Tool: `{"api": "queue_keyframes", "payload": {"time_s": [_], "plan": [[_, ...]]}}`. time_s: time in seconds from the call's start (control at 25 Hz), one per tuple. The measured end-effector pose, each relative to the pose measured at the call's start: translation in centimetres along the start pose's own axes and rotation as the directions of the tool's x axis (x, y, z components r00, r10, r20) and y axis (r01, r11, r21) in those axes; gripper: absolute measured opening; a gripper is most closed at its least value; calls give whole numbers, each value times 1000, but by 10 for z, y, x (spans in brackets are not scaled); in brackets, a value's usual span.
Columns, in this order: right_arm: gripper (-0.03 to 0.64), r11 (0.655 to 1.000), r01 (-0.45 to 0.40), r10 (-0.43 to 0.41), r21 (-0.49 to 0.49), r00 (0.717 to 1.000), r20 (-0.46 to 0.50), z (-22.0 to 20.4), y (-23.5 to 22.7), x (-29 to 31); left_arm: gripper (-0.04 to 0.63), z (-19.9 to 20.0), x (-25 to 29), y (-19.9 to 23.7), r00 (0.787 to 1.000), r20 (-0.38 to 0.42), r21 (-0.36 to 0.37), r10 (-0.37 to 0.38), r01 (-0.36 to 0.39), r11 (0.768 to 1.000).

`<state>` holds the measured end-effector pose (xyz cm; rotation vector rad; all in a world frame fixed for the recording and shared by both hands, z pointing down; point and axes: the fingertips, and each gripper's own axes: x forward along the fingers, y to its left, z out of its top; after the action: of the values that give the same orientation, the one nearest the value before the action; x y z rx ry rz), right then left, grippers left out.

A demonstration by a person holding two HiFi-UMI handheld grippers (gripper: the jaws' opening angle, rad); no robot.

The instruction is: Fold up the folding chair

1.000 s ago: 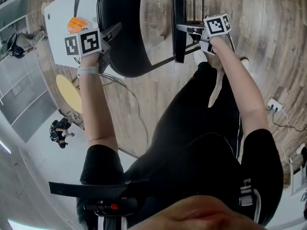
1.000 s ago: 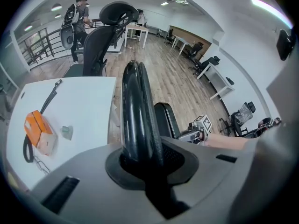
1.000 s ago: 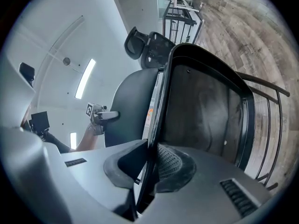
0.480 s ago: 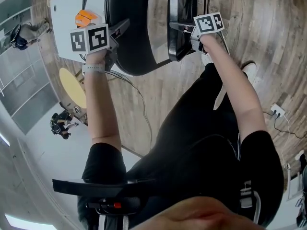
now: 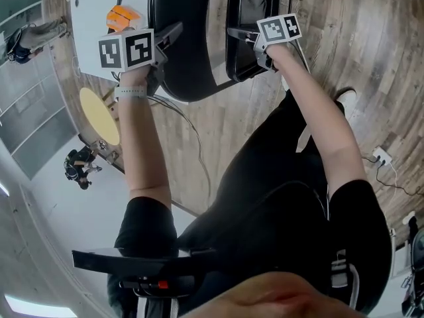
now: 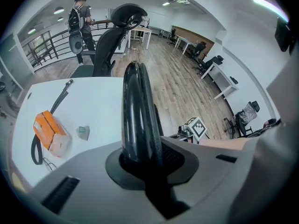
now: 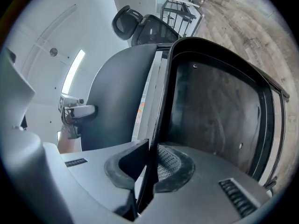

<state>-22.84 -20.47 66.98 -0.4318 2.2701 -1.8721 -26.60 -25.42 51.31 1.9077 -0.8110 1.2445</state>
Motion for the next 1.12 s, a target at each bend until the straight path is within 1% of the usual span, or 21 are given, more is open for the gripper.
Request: {"api": "queue_keyframes", "payload": {"time_s": [0.24,0.4,0.72,0.88,0.96,1.0,1.04,1.08,1.12], "plan": [[37,1000,2,-2,-3,1000,-17,1,-1,17,54,-3,-2,20,1000,1,-4,-12,12,1000],[37,1000,-8,9,18,1000,-12,-1,-9,24,54,-8,5,31,1000,0,-11,-22,22,1000],[38,1000,-4,5,21,1000,-30,-4,-16,31,55,-13,10,40,999,8,-13,-47,48,999],[38,999,23,-25,-49,999,-43,-2,-13,33,60,-10,9,39,999,15,-3,-42,42,999],[41,997,25,-28,-68,999,-43,-1,-12,33,93,-9,9,38,999,24,3,-38,38,999],[100,997,29,-31,-69,999,-42,-2,-11,32,120,-8,7,38,999,39,2,-36,36,999],[141,997,38,-41,-72,998,-42,-3,-11,31,131,-6,1,41,997,68,-5,-31,31,999],[181,995,55,-59,-82,997,-45,-4,-11,29,133,-2,-7,45,994,111,-22,-24,27,999],[199,992,78,-83,-100,995,-48,-4,-11,25,138,3,-18,50,986,164,-45,-18,26,999]]}}
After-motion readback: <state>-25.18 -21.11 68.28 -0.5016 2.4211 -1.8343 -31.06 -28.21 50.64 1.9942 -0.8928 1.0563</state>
